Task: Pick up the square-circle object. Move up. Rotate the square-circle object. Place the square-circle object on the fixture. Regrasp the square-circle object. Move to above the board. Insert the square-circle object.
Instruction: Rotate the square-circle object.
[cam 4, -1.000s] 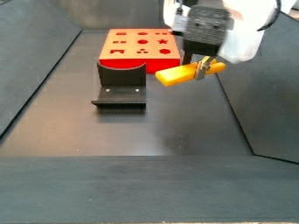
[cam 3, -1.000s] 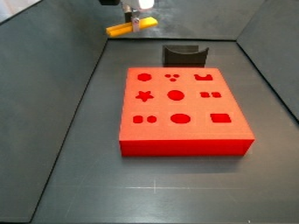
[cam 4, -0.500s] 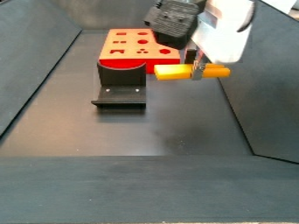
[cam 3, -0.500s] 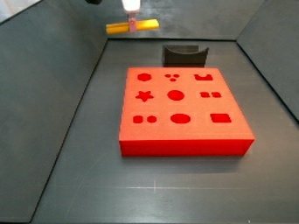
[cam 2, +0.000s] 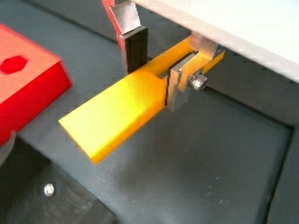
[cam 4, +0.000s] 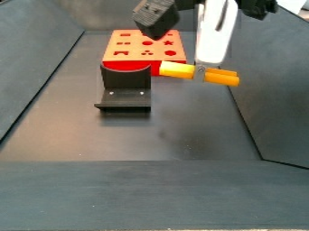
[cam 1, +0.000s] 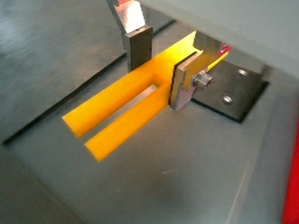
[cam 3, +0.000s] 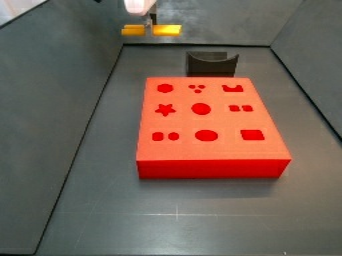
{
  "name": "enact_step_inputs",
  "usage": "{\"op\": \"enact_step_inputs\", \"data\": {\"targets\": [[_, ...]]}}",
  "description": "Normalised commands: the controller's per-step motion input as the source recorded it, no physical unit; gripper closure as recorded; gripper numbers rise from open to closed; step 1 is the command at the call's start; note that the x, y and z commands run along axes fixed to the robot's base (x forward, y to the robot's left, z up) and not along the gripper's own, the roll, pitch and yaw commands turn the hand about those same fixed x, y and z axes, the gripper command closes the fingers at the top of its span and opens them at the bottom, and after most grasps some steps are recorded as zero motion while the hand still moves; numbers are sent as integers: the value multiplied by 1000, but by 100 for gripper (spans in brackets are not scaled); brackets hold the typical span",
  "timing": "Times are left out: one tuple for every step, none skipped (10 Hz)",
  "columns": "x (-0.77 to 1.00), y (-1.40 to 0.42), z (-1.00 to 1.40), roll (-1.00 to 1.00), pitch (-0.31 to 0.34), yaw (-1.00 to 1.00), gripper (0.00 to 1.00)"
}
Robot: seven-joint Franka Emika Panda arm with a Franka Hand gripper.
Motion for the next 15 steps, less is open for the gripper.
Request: {"op": "enact_step_inputs", "data": {"targets": [[11, 19, -19, 1, -3, -1000, 100], [11, 20, -19, 1, -3, -1000, 100], [11, 20, -19, 1, -3, -1000, 100], [11, 20, -19, 1, -3, -1000, 100], [10, 20, -19, 1, -3, -1000, 100], [10, 20, -19, 2, -4, -1000, 100], [10, 20, -19, 2, -4, -1000, 100], [10, 20, -19, 2, -4, -1000, 100], [10, 20, -19, 2, -4, -1000, 100], [10, 21, -19, 2, -5, -1000, 100], [10, 21, -19, 2, -5, -1000, 100], [10, 21, -19, 3, -6, -1000, 100], [10, 21, -19, 3, -6, -1000, 100], [10, 21, -19, 3, -7, -1000, 100], [10, 21, -19, 4, -8, -1000, 100]]}}
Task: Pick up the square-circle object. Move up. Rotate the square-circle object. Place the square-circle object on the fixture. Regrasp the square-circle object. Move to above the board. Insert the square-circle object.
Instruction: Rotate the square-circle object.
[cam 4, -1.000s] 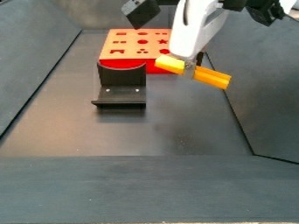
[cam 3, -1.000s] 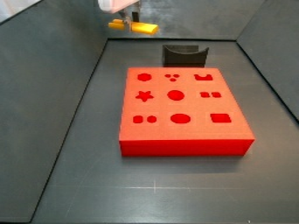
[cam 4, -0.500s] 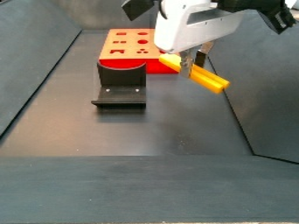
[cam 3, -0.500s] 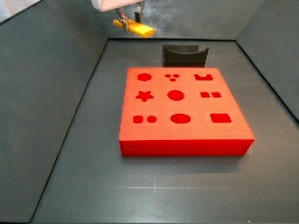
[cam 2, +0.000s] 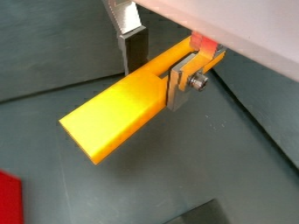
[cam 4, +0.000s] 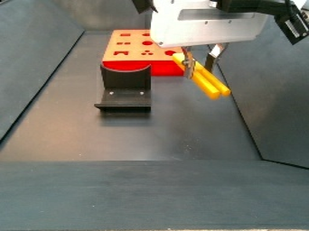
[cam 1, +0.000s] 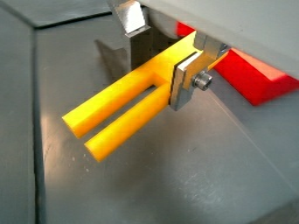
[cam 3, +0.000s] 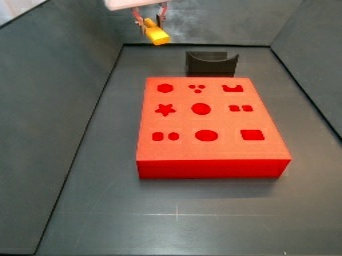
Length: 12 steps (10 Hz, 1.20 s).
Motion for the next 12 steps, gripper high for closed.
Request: {"op": "enact_step_inputs", "data": {"targets": [[9, 21, -19, 4, -10, -1000, 100], [9, 21, -19, 5, -12, -1000, 100], [9, 21, -19, 6, -14, -945, 100], [9, 21, -20, 6, -13, -698, 100], [8, 21, -20, 6, -13, -420, 100], [8, 21, -20, 6, -12, -281, 100], [0, 0, -1000, 0, 0, 0, 100], [8, 1, -1000, 1, -9, 43, 100], [22, -1, -1000, -10, -25, 45, 100], [28, -2, -1000, -25, -28, 36, 100], [32, 2, -1000, -35, -29, 28, 100], [44, 9, -1000, -60, -29, 14, 100]]}}
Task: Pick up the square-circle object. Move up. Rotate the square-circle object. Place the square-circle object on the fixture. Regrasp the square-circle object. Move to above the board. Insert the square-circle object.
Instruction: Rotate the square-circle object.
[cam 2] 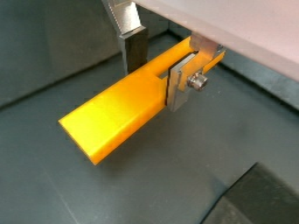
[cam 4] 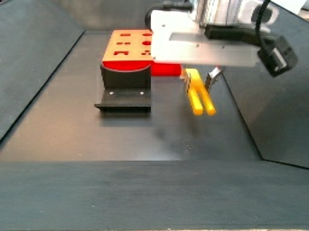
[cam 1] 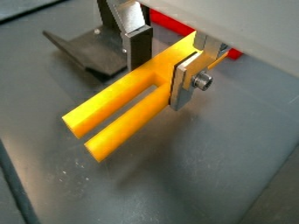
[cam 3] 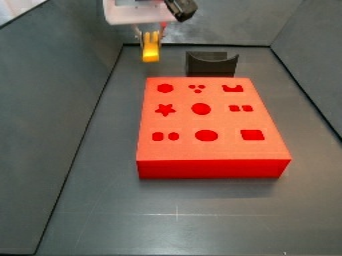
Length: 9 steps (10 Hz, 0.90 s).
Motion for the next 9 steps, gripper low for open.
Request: {"op": "enact_step_inputs", "data": {"targets": [[49, 11, -882, -75, -32, 9, 100], [50, 13, -759, -88, -34, 6, 100], [45, 14, -643, -99, -40, 3, 100], [42, 14, -532, -109, -50, 1, 100], [39, 14, -390, -122, -60, 0, 100], [34, 15, -291, -131, -64, 0, 100], [35, 16, -224, -136, -69, 0, 100], [0, 0, 0, 0, 0, 0, 0], [0, 0, 1000, 0, 0, 0, 0]]}}
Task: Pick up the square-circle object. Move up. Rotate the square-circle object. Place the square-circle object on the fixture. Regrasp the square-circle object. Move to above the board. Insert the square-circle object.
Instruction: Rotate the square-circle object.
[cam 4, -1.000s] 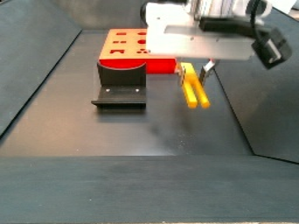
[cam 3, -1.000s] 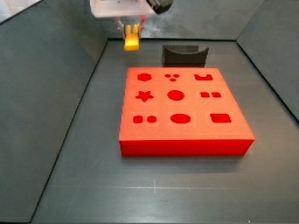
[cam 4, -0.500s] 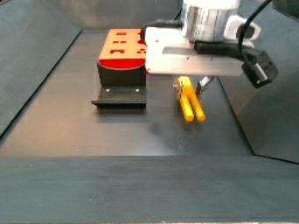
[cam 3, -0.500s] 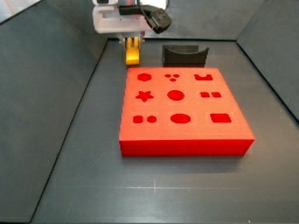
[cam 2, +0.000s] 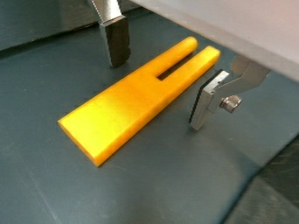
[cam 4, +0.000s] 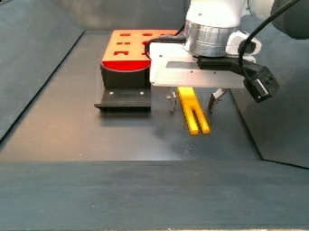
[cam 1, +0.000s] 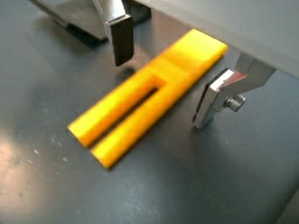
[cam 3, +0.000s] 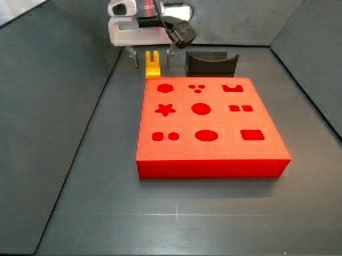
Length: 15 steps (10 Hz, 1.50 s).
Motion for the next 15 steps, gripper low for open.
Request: {"op": "enact_step_inputs", "data": {"targets": [[-8, 0, 1000, -1, 13, -1, 0], [-14, 3, 1000, 5, 47, -8, 0], [-13, 5, 1000, 12, 60, -13, 0], [-13, 9, 1000, 27, 79, -24, 0], [-17, 9, 1000, 38, 85, -26, 0], [-22, 9, 1000, 54, 86, -24, 0], [-26, 10, 1000, 62, 88, -24, 0], [-27, 11, 875, 76, 88, -18, 0], [-29, 9, 734, 86, 90, -15, 0], [0, 0, 0, 0, 0, 1000, 0], [-2, -6, -94, 0, 1, 1000, 0], [8, -4, -249, 2, 0, 1000, 0], [45, 2, -207, 2, -1, 1000, 0], [44, 1, -108, 1, -2, 1000, 0], [40, 2, -73, 1, -2, 1000, 0]]}}
